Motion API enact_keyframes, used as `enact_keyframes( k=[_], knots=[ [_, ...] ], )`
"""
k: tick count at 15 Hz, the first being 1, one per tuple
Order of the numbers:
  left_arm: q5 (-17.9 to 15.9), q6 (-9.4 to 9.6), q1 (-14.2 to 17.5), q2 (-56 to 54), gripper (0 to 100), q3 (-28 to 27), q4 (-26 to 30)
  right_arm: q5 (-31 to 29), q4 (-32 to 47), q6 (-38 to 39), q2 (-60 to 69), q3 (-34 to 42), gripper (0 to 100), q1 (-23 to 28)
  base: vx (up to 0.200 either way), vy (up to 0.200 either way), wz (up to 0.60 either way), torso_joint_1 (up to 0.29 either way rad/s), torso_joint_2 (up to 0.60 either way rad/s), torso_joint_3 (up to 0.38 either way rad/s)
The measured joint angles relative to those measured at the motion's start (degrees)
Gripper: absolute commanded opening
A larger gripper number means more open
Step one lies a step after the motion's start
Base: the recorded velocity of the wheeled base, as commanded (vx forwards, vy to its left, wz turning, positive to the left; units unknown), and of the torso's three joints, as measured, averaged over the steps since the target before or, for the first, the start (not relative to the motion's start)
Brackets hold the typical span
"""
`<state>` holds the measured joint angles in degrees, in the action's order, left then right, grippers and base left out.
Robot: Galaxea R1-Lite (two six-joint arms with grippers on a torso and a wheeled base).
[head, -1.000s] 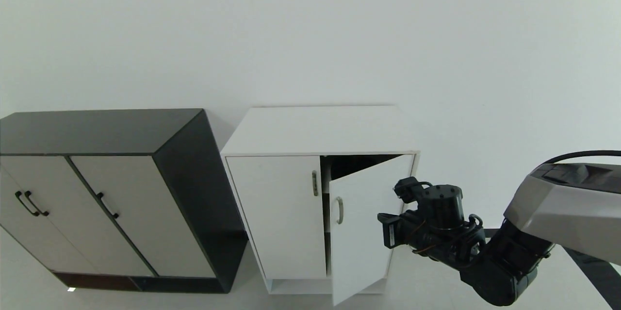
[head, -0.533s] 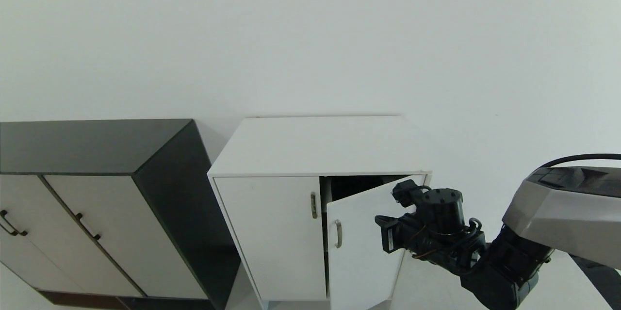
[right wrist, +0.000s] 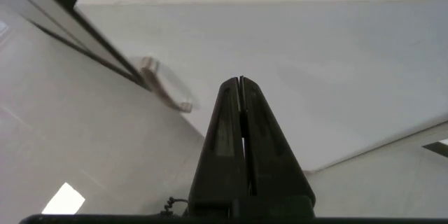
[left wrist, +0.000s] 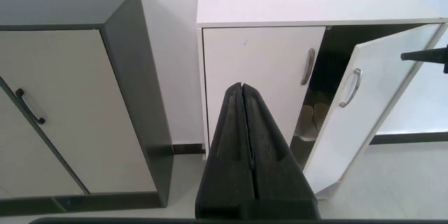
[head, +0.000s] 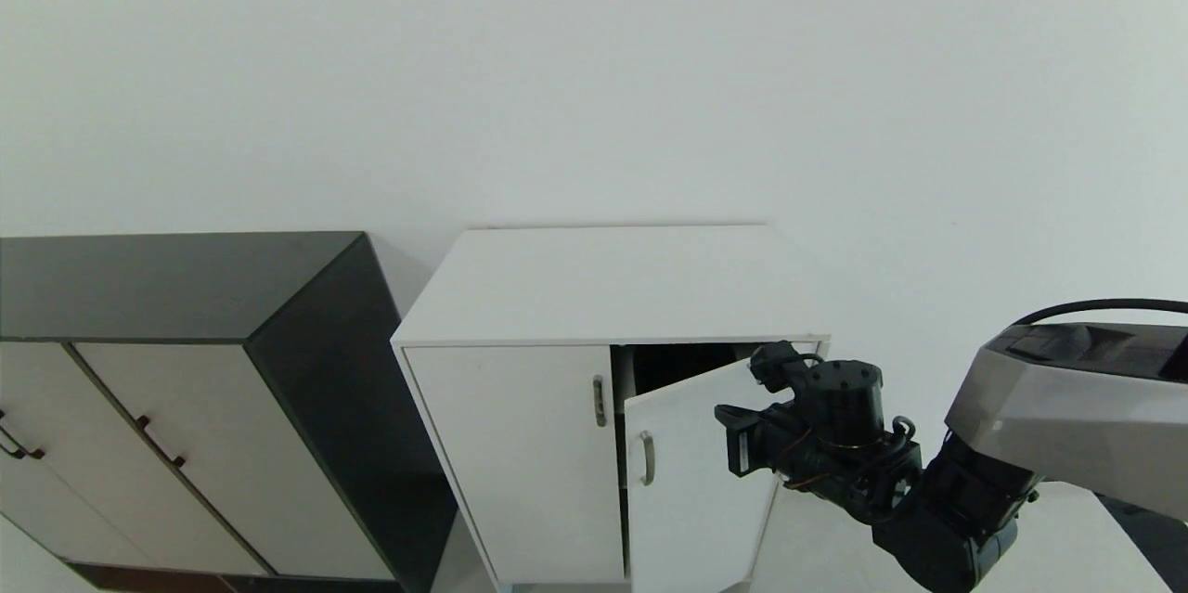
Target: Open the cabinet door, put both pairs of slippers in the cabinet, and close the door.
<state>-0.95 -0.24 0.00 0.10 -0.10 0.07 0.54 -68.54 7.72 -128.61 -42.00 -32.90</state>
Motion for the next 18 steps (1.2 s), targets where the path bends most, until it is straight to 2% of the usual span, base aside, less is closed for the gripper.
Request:
enact_keyframes(
  k=[18],
  knots=[
    [-0.02, 0.09, 0.00, 0.00, 0, 0.00, -0.02, -0.40, 0.00, 0.11, -7.80, -8.77, 0, 4.52, 0.000, 0.000, 0.00, 0.000, 0.00, 0.000]
  ],
)
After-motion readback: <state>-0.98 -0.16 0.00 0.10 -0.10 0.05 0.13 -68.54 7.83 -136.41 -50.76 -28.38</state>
